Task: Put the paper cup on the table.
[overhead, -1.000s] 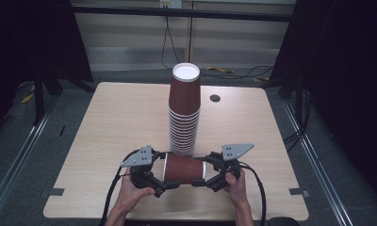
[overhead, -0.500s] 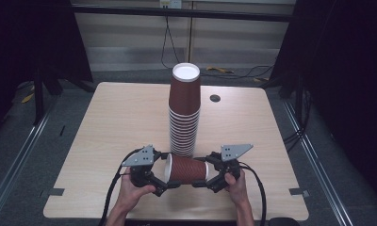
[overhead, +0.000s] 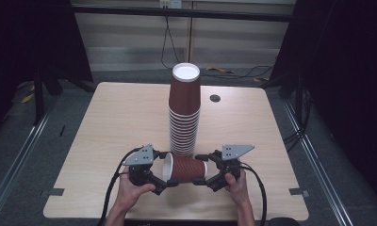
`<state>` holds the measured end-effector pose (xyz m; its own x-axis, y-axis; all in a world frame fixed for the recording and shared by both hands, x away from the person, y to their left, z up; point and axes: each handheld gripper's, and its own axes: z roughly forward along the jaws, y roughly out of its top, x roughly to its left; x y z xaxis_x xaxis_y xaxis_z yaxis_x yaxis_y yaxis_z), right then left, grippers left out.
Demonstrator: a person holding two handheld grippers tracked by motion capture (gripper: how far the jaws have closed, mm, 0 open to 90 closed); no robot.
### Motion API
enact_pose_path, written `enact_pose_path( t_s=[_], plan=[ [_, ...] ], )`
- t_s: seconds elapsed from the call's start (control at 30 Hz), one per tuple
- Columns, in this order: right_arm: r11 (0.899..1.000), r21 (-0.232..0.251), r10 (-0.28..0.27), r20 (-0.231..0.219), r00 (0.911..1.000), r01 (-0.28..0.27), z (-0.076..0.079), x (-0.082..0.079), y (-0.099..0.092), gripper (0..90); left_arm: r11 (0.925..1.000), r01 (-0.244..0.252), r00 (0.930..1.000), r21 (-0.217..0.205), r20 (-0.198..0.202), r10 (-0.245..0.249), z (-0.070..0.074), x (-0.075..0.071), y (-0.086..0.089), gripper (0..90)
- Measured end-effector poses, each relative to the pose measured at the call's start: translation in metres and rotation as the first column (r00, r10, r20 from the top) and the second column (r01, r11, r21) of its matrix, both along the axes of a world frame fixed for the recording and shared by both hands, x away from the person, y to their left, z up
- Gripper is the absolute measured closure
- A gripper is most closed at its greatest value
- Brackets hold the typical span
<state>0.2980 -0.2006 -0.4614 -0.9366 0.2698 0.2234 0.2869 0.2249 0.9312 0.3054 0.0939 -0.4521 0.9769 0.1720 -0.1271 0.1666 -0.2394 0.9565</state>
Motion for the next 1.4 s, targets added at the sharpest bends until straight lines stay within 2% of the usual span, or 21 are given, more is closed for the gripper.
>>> enact_pose_path(
  t_s=[0.1, 0.33, 0.37, 0.47, 0.57, 0.63, 0.73, 0.8, 0.87, 0.9, 1.1, 1.17, 1.27, 1.3, 1.33, 1.37, 1.4],
  plan=[
    [1.000, -0.001, -0.011, 0.000, 0.9999, 0.011, 0.000, 0.000, 0.000, 13.9, 0.9996, -0.017, 0.9997, -0.022, -0.020, 0.017, 0.000, 0.001, 0.002, 7.7],
    [0.999, 0.000, -0.052, 0.016, 0.9985, 0.052, 0.001, -0.002, -0.002, 13.3, 0.9994, -0.033, 0.9992, -0.007, -0.022, 0.033, 0.000, 0.002, 0.006, 7.6],
    [0.998, 0.003, -0.055, 0.016, 0.9983, 0.055, 0.001, -0.003, -0.002, 13.3, 0.9998, -0.017, 0.9996, -0.013, -0.024, 0.017, 0.000, 0.003, 0.007, 7.6],
    [0.998, 0.013, -0.066, 0.021, 0.9976, 0.065, 0.001, -0.006, -0.004, 13.2, 0.9998, -0.019, 0.9995, -0.006, -0.024, 0.019, 0.000, 0.002, 0.010, 7.6],
    [0.994, 0.021, -0.109, 0.025, 0.9937, 0.109, -0.001, -0.009, -0.007, 13.1, 0.9997, -0.023, 0.9994, -0.001, -0.026, 0.023, 0.000, 0.002, 0.013, 7.5],
    [0.988, 0.007, -0.153, 0.040, 0.9874, 0.153, -0.001, -0.012, -0.008, 13.4, 0.9998, -0.017, 0.9991, 0.013, -0.040, 0.018, -0.002, 0.002, 0.014, 7.4],
    [0.987, 0.009, -0.159, 0.069, 0.9848, 0.159, 0.001, -0.017, -0.008, 13.1, 0.9987, -0.046, 0.9981, 0.024, -0.040, 0.047, -0.004, 0.002, 0.017, 7.5],
    [0.987, 0.012, -0.162, 0.081, 0.9835, 0.162, 0.003, -0.019, -0.007, 13.1, 0.9991, -0.035, 0.9984, 0.025, -0.043, 0.036, -0.004, 0.002, 0.021, 7.4],
    [0.985, 0.014, -0.173, 0.089, 0.9809, 0.172, 0.004, -0.022, -0.007, 13.0, 0.9978, -0.051, 0.9977, 0.041, -0.041, 0.053, -0.003, 0.001, 0.024, 7.4],
    [0.983, 0.015, -0.181, 0.093, 0.9790, 0.181, 0.004, -0.023, -0.008, 13.1, 0.9982, -0.045, 0.9980, 0.040, -0.043, 0.047, -0.003, 0.002, 0.025, 7.5],
    [0.968, 0.014, -0.250, 0.100, 0.9631, 0.250, 0.001, -0.021, -0.012, 13.1, 0.9945, -0.077, 0.9961, 0.071, -0.038, 0.080, 0.001, 0.004, 0.036, 7.4],
    [0.967, 0.045, -0.252, 0.103, 0.9621, 0.249, 0.000, -0.021, -0.015, 13.0, 0.9932, -0.088, 0.9951, 0.077, -0.039, 0.091, 0.001, 0.005, 0.039, 7.4],
    [0.953, 0.071, -0.301, 0.093, 0.9490, 0.295, -0.003, -0.021, -0.021, 13.0, 0.9916, -0.094, 0.9942, 0.089, -0.043, 0.098, 0.001, 0.007, 0.044, 7.4],
    [0.943, 0.069, -0.331, 0.092, 0.9391, 0.326, -0.004, -0.022, -0.023, 13.1, 0.9908, -0.095, 0.9939, 0.096, -0.047, 0.100, -0.001, 0.008, 0.045, 7.5],
    [0.924, 0.064, -0.382, 0.091, 0.9195, 0.378, -0.005, -0.022, -0.026, 13.4, 0.9898, -0.097, 0.9934, 0.104, -0.051, 0.103, -0.001, 0.008, 0.045, 7.4],
    [0.910, 0.066, -0.415, 0.092, 0.9051, 0.410, -0.006, -0.021, -0.027, 13.2, 0.9888, -0.098, 0.9933, 0.112, -0.049, 0.105, -0.002, 0.008, 0.045, 7.5],
    [0.901, 0.070, -0.433, 0.104, 0.8953, 0.428, -0.007, -0.022, -0.029, 13.1, 0.9867, -0.101, 0.9931, 0.127, -0.045, 0.108, -0.002, 0.008, 0.046, 7.5]
  ],
)
